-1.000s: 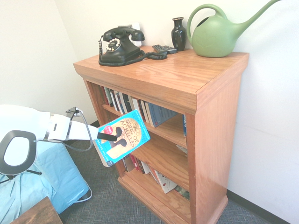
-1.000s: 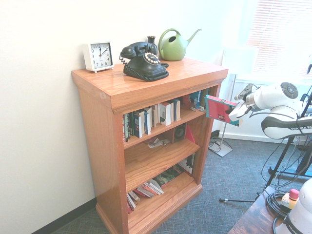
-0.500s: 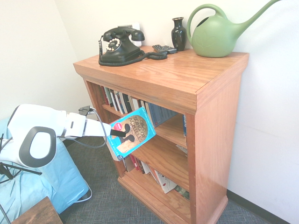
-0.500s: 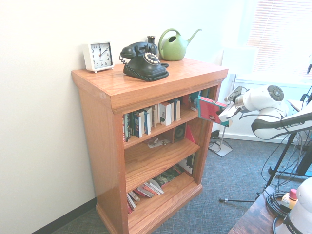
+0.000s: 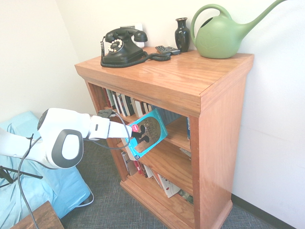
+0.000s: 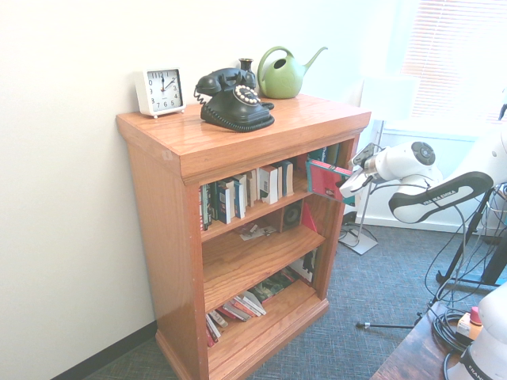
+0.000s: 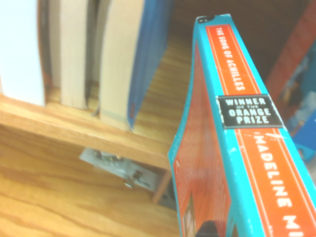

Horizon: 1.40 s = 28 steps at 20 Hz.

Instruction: Organize the shelf

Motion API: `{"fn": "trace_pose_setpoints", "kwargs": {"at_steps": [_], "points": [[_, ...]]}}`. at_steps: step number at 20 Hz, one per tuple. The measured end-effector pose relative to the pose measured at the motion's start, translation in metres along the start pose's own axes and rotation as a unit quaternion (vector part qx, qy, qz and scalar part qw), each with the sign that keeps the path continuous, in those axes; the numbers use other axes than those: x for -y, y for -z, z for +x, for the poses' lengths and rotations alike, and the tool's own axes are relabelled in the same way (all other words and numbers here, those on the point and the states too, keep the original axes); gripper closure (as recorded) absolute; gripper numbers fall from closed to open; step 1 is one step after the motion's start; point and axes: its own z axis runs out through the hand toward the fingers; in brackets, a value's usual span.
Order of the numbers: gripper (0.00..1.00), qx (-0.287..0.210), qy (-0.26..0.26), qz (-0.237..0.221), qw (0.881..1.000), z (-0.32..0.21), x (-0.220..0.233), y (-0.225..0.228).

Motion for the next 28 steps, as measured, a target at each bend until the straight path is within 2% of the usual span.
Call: {"fn": "trace_pose_setpoints", "kwargs": {"at_steps": [14,18,23,28], "points": [[1.00,0.001,-0.059,0.044,0.997,0.000,0.022,-0.055],[1.00,-0.016,-0.074,0.051,0.996,-0.003,0.013,-0.073],[1.00,-0.027,-0.076,0.051,0.995,-0.010,0.010,-0.090],[1.00,-0.031,-0.075,0.056,0.995,-0.008,0.021,-0.089]]}}
